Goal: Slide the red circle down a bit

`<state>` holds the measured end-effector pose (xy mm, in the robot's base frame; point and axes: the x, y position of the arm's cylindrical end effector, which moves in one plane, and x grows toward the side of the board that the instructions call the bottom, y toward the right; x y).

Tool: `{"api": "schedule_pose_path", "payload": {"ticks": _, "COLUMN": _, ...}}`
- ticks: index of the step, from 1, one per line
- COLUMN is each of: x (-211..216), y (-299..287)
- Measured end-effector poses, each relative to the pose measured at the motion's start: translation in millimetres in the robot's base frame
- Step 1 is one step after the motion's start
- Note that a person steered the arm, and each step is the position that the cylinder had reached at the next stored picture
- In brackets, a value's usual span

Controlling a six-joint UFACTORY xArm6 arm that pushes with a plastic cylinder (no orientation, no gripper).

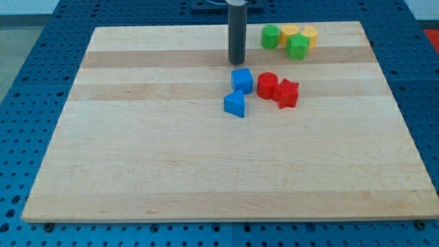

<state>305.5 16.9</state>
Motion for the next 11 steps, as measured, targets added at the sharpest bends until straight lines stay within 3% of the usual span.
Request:
{"api": "schedule_pose_path", "payload": {"ticks": 4, "x": 30.8, "y": 57.3}}
{"api": "schedule_pose_path", "payload": {"ticks": 6, "x": 39.5, "y": 58.1}}
{"api": "schedule_pose_path", "payload": {"ticks": 8, "x": 81.3, "y": 55.4}}
{"api": "schedule_pose_path", "payload": {"ticks": 11, "x": 85.8, "y": 49.9}}
